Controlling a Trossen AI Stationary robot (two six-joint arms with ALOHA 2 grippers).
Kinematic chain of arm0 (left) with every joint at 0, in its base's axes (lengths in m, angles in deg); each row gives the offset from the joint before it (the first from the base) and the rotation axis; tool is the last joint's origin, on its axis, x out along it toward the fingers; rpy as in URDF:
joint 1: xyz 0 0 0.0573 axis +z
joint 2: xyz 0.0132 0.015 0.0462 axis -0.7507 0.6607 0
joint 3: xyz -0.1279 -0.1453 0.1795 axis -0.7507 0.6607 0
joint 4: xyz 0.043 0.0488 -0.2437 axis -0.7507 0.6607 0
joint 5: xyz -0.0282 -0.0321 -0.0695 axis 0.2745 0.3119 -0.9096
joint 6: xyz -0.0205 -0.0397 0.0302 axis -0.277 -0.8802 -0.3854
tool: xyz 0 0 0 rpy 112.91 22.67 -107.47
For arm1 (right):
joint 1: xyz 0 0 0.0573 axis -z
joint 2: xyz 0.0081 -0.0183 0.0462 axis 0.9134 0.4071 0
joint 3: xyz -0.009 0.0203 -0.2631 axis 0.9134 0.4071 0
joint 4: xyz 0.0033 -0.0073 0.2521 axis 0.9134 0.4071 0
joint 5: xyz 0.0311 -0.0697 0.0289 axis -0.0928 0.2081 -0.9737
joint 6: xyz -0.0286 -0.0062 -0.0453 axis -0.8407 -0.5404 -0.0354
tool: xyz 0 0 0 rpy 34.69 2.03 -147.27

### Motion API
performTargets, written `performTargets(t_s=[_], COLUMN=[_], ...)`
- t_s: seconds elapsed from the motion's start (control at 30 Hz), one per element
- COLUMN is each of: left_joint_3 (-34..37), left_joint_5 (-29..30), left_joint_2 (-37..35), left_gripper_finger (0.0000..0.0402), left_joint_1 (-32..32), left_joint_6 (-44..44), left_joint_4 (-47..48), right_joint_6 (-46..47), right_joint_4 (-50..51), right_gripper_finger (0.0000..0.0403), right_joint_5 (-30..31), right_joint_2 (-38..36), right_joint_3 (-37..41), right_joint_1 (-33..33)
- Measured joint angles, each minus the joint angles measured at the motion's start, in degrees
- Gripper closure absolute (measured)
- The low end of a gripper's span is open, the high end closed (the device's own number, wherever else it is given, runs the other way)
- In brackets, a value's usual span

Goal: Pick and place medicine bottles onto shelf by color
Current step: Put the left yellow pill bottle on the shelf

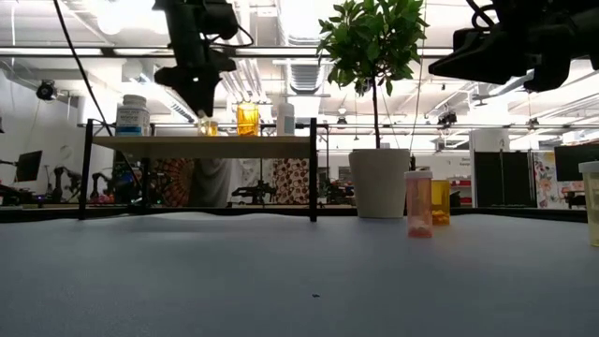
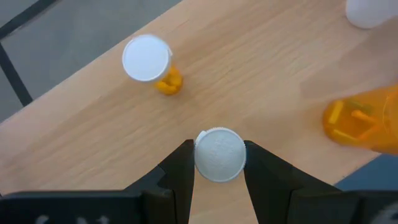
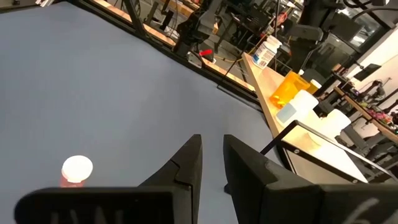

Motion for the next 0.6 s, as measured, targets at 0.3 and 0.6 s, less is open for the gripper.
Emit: performTargets(t_s=[0.3, 0.6], left_joint_3=[1.6, 1.7], left_joint_5=[0.3, -0.8], left_joint_2=[0.0, 0.0], left_gripper_finger=[0.0295, 0.0295], left_joint_1=[0.2, 0.2], left_joint_6=[-1.3, -2.0], left_joint_4=[-2.5, -3.0], right_joint_6=[0.2, 0.2], right_joint_4=[0.0, 0.1], right_gripper_finger=[0.0346, 0.0346], right_joint_5=[0.0, 0.0], right_joint_2=[0.0, 0.0], right_joint_3=[0.0, 0.0], right_joint_1=[0.0, 0.0])
